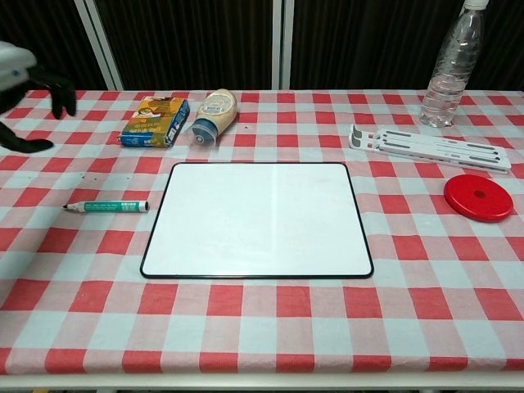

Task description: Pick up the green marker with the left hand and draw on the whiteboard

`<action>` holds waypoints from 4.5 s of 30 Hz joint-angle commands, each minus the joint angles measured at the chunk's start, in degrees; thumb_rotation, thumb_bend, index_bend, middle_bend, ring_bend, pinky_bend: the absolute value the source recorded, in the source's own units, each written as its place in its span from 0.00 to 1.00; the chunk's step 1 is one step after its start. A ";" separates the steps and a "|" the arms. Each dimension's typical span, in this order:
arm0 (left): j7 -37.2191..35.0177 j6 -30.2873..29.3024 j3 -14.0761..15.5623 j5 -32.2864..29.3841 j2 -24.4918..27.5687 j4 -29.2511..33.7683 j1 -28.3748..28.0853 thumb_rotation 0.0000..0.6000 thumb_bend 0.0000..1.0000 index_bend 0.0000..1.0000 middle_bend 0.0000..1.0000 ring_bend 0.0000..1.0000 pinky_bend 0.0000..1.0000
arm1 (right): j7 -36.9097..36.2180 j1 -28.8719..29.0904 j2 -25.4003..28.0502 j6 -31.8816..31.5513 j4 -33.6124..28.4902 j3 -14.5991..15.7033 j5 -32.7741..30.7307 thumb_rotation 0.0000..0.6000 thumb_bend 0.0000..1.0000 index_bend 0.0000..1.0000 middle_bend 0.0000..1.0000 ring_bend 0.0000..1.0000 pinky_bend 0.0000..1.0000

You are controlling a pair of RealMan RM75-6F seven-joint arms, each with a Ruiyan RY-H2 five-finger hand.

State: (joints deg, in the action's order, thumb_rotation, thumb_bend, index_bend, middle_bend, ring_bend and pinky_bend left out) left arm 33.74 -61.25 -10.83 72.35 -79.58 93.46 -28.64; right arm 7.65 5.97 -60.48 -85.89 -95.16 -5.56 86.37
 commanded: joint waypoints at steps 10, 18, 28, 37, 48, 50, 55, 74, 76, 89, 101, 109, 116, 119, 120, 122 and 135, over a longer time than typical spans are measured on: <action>16.03 3.62 0.31 -19.39 -13.00 -4.55 -8.85 1.00 0.31 0.45 0.49 0.88 0.99 | -1.46 -0.57 0.04 1.14 0.83 0.34 -2.17 1.00 0.09 0.00 0.00 0.00 0.00; 18.93 1.33 1.13 -25.63 -17.07 -7.56 -10.64 1.00 0.31 0.46 0.52 0.91 1.00 | -2.20 -0.44 -0.10 1.82 1.38 0.45 -2.47 1.00 0.09 0.00 0.00 0.00 0.00; 20.96 0.56 1.79 -30.96 -17.87 -9.51 -12.59 1.00 0.31 0.46 0.50 0.91 1.00 | -2.11 -0.55 0.02 2.11 1.15 0.61 -2.80 1.00 0.09 0.00 0.00 0.00 0.00; 20.50 0.75 2.84 -33.05 -18.19 -10.19 -13.61 1.00 0.33 0.46 0.50 0.91 1.00 | -2.09 -0.72 0.05 2.11 1.11 0.66 -3.05 1.00 0.09 0.00 0.00 0.00 0.00; 19.52 0.41 4.23 -33.38 -18.69 -11.01 -14.26 1.00 0.34 0.47 0.52 0.91 1.00 | -2.00 -0.91 -0.03 2.13 1.08 0.65 -3.50 1.00 0.09 0.00 0.00 0.00 0.00; 19.34 0.44 4.43 -33.35 -18.71 -11.27 -14.38 1.00 0.35 0.47 0.52 0.91 1.00 | -1.94 -0.93 -0.01 2.06 1.05 0.62 -3.48 1.00 0.09 0.00 0.00 0.00 0.00; 17.31 0.46 4.48 -32.58 -18.59 -11.22 -14.21 1.00 0.37 0.50 0.54 0.92 1.00 | -1.86 -1.06 -0.01 1.78 0.96 0.57 -3.47 1.00 0.09 0.00 0.00 0.00 0.00; -21.49 7.64 -2.46 -7.57 -17.30 -13.17 -15.14 1.00 0.43 0.58 0.61 0.90 0.99 | -1.96 -1.72 0.22 1.14 0.52 0.93 -3.08 1.00 0.09 0.00 0.00 0.00 0.00; -26.28 8.05 -2.04 -3.05 -19.48 -16.95 -16.30 1.00 0.43 0.58 0.61 0.88 0.98 | -2.02 -1.82 0.32 1.05 0.49 1.01 -2.99 1.00 0.09 0.00 0.00 0.00 0.00; -45.23 10.14 1.21 9.23 -27.28 -35.09 -21.54 1.00 0.43 0.58 0.61 0.84 0.96 | -1.88 -2.01 0.44 1.61 0.14 1.16 -3.56 1.00 0.09 0.00 0.00 0.00 0.00; -52.73 9.70 2.47 11.35 -31.73 -44.47 -22.88 1.00 0.43 0.58 0.62 0.83 0.95 | -1.34 -2.51 0.43 1.45 -0.26 1.29 -4.13 1.00 0.09 0.00 0.00 0.00 0.00; -57.37 7.47 3.05 12.67 -35.45 -49.82 -23.09 1.00 0.43 0.58 0.62 0.83 0.95 | -0.77 -2.57 0.65 1.89 -0.61 1.43 -4.44 1.00 0.09 0.00 0.00 0.00 0.00; -59.38 7.93 1.86 13.49 -40.31 -53.62 -26.77 1.00 0.43 0.58 0.62 0.83 0.95 | -1.12 -3.44 1.67 1.51 -0.70 1.61 -5.30 1.00 0.09 0.00 0.00 0.00 0.00; -60.06 8.10 0.70 13.52 -42.28 -54.91 -28.89 1.00 0.43 0.58 0.62 0.82 0.95 | -1.61 -3.97 2.14 1.08 -0.56 1.56 -5.77 1.00 0.09 0.00 0.00 0.00 0.00; -60.29 7.81 0.20 13.57 -42.70 -55.10 -29.62 1.00 0.43 0.58 0.62 0.82 0.95 | -1.82 -4.13 2.28 0.96 -0.53 1.51 -5.96 1.00 0.09 0.00 0.00 0.00 0.00; -60.41 7.03 -0.46 13.69 -42.71 -54.82 -30.38 1.00 0.43 0.58 0.62 0.82 0.95 | -2.14 -4.25 2.45 0.82 -0.52 1.40 -6.07 1.00 0.09 0.00 0.00 0.00 0.00; -55.48 3.63 3.10 12.64 -34.48 -43.53 -23.44 1.00 0.42 0.58 0.62 0.82 0.95 | -2.92 -2.98 1.67 2.10 0.21 1.55 -3.97 1.00 0.09 0.00 0.00 0.00 0.00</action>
State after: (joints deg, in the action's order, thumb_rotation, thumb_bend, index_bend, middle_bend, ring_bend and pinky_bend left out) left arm -22.42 -57.55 -8.42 85.41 -114.62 49.26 -52.89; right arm 4.74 2.97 -58.80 -83.79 -94.96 -4.03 82.40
